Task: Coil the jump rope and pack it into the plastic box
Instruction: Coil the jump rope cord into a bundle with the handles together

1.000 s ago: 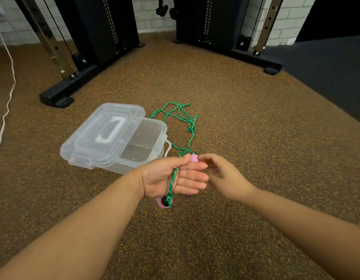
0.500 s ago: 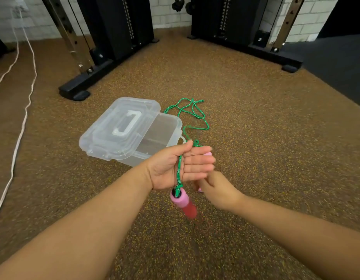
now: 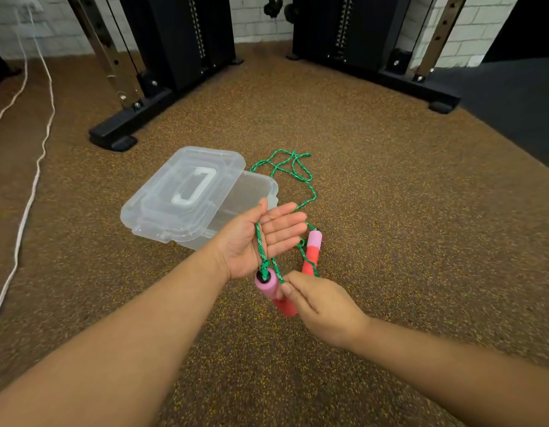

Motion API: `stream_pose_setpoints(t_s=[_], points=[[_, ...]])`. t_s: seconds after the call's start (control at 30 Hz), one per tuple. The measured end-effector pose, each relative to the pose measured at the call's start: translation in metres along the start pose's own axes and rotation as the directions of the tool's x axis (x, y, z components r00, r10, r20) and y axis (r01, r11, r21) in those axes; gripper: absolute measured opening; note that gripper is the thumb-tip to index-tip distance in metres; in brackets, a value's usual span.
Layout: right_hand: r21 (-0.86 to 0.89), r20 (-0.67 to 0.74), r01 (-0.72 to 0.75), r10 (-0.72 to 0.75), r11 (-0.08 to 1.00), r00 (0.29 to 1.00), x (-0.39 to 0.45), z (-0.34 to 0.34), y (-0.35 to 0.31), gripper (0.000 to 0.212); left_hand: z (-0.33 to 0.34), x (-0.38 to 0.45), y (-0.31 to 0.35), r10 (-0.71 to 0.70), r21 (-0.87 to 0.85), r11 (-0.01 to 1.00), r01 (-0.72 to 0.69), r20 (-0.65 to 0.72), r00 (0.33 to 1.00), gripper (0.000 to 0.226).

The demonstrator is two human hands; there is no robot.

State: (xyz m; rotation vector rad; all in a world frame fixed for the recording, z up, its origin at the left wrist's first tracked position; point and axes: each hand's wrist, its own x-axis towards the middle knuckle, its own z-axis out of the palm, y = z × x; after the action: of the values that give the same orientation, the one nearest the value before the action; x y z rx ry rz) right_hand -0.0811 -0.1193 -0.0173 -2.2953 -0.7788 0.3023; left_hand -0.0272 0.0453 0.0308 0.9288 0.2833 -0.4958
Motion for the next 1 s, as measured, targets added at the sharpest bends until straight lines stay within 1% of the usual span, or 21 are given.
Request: stream_pose_setpoints(t_s=[0.13, 0.2, 0.27, 0.33, 0.4, 0.47, 0.5, 0.57, 0.6, 0.67, 0.73, 0.87, 0.93, 1.0], points=[[-0.055, 0.0, 0.039, -0.039, 0.998, 0.999, 0.001, -0.003, -0.004, 0.025, -0.001, 0.0, 0.003, 0.046, 0.01, 0.999, -0.045, -0.042, 0.998, 0.048], [-0.082, 0.0, 0.058, -0.058, 0.995, 0.998, 0.001, -0.006, -0.006, 0.029, -0.002, 0.0, 0.004, 0.064, 0.041, 0.997, -0.062, -0.058, 0.996, 0.047], [-0.102, 0.009, 0.09, -0.089, 0.991, 0.996, 0.001, -0.01, -0.011, 0.037, -0.002, 0.001, 0.003, 0.059, 0.105, 0.993, -0.051, -0.071, 0.996, 0.049], [-0.141, 0.021, 0.159, -0.158, 0.977, 0.987, 0.001, -0.014, -0.017, 0.043, -0.003, 0.0, 0.003, 0.015, 0.187, 0.982, -0.002, -0.069, 0.998, 0.059], [-0.173, 0.011, 0.229, -0.23, 0.958, 0.973, 0.002, -0.02, -0.022, 0.043, -0.004, -0.001, 0.003, -0.047, 0.243, 0.968, 0.06, -0.059, 0.997, 0.075], [-0.144, -0.033, 0.274, -0.281, 0.951, 0.959, 0.004, -0.029, -0.026, 0.037, -0.006, -0.001, 0.004, -0.106, 0.292, 0.95, 0.112, -0.035, 0.994, 0.089], [-0.096, -0.066, 0.291, -0.298, 0.952, 0.952, 0.006, -0.033, -0.028, 0.031, -0.005, -0.003, 0.004, -0.133, 0.319, 0.939, 0.132, -0.021, 0.991, 0.094], [0.021, -0.113, 0.306, -0.302, 0.952, 0.947, 0.011, -0.044, -0.029, 0.02, -0.002, -0.007, 0.002, -0.185, 0.354, 0.919, 0.173, 0.002, 0.983, 0.103], [0.048, -0.13, 0.306, -0.298, 0.951, 0.946, 0.015, -0.05, -0.029, 0.018, -0.001, -0.01, 0.0, -0.213, 0.36, 0.913, 0.192, 0.021, 0.977, 0.105], [0.006, -0.168, 0.287, -0.282, 0.958, 0.945, 0.023, -0.06, -0.026, 0.017, 0.0, -0.014, -0.002, -0.263, 0.384, 0.897, 0.219, 0.066, 0.963, 0.11], [-0.036, -0.192, 0.252, -0.254, 0.967, 0.948, 0.031, -0.068, -0.021, 0.017, -0.001, -0.015, -0.003, -0.321, 0.456, 0.856, 0.242, 0.103, 0.942, 0.117], [-0.062, -0.207, 0.198, -0.206, 0.978, 0.956, 0.045, -0.075, -0.01, 0.012, 0.002, -0.019, -0.001, -0.451, 0.526, 0.789, 0.317, 0.147, 0.88, 0.126], [-0.054, -0.207, 0.173, -0.18, 0.983, 0.962, 0.049, -0.075, -0.006, 0.012, 0.003, -0.021, 0.0, -0.482, 0.519, 0.788, 0.331, 0.187, 0.856, 0.126], [-0.025, -0.209, 0.167, -0.168, 0.986, 0.963, 0.052, -0.073, -0.002, 0.012, 0.002, -0.022, 0.001, -0.494, 0.508, 0.793, 0.335, 0.217, 0.842, 0.121]])
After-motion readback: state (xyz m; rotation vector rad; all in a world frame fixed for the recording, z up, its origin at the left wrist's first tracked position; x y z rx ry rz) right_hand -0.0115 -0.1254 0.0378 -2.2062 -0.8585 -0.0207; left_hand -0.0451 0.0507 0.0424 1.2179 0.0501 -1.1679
